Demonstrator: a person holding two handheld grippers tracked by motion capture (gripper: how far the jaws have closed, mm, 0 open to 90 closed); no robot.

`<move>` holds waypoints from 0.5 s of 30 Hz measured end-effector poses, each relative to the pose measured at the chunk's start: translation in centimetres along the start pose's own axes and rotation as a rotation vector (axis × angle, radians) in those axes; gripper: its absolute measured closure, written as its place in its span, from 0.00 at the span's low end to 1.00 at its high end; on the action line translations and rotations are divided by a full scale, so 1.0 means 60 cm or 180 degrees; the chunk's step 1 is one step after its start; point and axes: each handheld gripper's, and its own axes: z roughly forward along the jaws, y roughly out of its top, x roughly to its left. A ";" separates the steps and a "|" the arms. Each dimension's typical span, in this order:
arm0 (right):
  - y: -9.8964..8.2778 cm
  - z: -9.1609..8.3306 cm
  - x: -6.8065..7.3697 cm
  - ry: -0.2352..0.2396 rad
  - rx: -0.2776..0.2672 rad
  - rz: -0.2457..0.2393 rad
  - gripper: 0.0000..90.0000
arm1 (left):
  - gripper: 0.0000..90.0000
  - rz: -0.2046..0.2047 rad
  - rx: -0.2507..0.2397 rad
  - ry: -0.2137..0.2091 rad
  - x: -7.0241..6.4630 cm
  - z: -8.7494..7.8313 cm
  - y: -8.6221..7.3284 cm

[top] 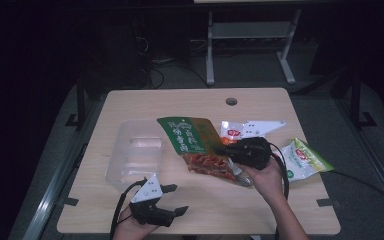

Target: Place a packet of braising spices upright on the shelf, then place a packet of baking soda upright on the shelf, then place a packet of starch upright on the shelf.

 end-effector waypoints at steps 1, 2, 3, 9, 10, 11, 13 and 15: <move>0.004 0.001 -0.001 -0.0003 -0.0002 -0.0005 1.00 | 0.29 0.0006 0.0002 -0.0003 0.000 0.000 0.000; 0.009 0.002 -0.002 -0.0001 0.0001 -0.0007 1.00 | 0.29 0.0006 0.0002 -0.0003 0.000 0.000 0.000; 0.013 0.004 -0.003 -0.0003 0.0003 -0.0011 1.00 | 0.29 0.0015 0.0006 -0.0004 0.000 0.001 0.000; 0.036 0.019 -0.007 -0.0007 -0.0007 -0.0040 1.00 | 0.29 0.0018 -0.0039 0.0007 -0.002 -0.002 0.001; 0.039 0.023 -0.007 -0.0006 -0.0013 -0.0047 1.00 | 0.29 0.0018 -0.0039 0.0007 -0.002 -0.002 0.001; 0.039 0.023 -0.007 -0.0006 -0.0013 -0.0047 1.00 | 0.29 0.0015 -0.0040 0.0002 -0.002 -0.002 0.001; 0.046 0.030 -0.009 0.0009 0.0007 -0.0034 1.00 | 0.29 0.0036 -0.0016 0.0004 -0.002 -0.002 0.000; 0.053 0.038 -0.010 0.0009 0.0020 -0.0052 1.00 | 0.29 0.0039 -0.0009 -0.0002 -0.001 -0.001 0.000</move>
